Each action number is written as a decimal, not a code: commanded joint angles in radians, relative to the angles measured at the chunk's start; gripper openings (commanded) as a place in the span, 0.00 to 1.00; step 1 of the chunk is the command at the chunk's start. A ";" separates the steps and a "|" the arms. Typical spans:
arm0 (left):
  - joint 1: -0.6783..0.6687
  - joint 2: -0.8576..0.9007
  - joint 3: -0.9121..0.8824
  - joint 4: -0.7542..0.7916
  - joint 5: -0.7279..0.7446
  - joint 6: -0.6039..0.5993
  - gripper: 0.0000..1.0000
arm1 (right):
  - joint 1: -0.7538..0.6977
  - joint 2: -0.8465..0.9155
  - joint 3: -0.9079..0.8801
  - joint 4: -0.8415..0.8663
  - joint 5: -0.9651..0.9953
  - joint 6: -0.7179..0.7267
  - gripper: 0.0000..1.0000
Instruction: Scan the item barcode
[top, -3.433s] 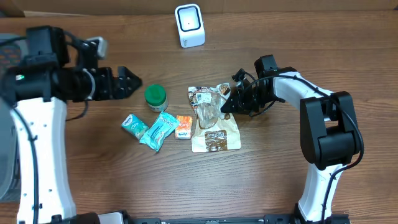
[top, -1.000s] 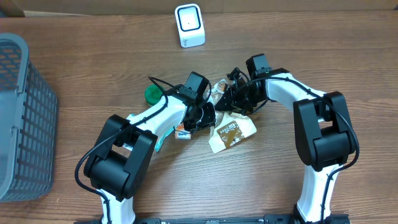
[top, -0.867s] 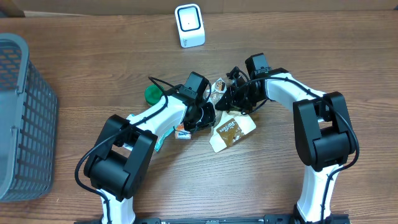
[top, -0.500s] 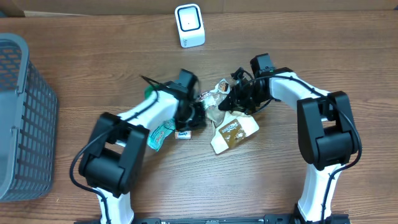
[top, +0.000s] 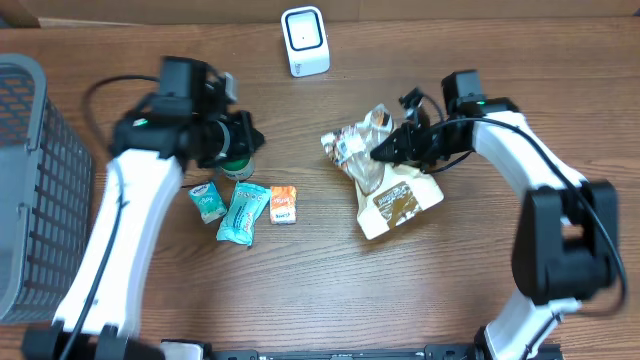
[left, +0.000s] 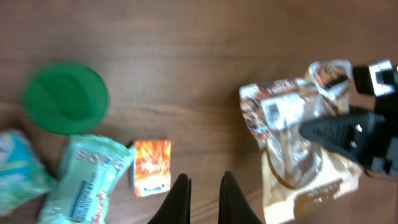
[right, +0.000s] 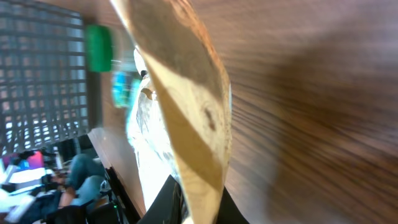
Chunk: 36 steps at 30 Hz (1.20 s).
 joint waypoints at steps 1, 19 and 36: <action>0.026 -0.074 0.015 -0.010 -0.025 0.050 0.09 | 0.005 -0.125 0.003 0.003 -0.034 0.002 0.04; 0.245 -0.104 0.064 -0.037 -0.043 0.561 0.59 | 0.011 -0.495 0.040 0.032 -0.034 0.055 0.04; 0.339 -0.100 0.071 -0.037 -0.048 0.562 1.00 | 0.048 -0.529 0.335 -0.053 0.169 0.253 0.04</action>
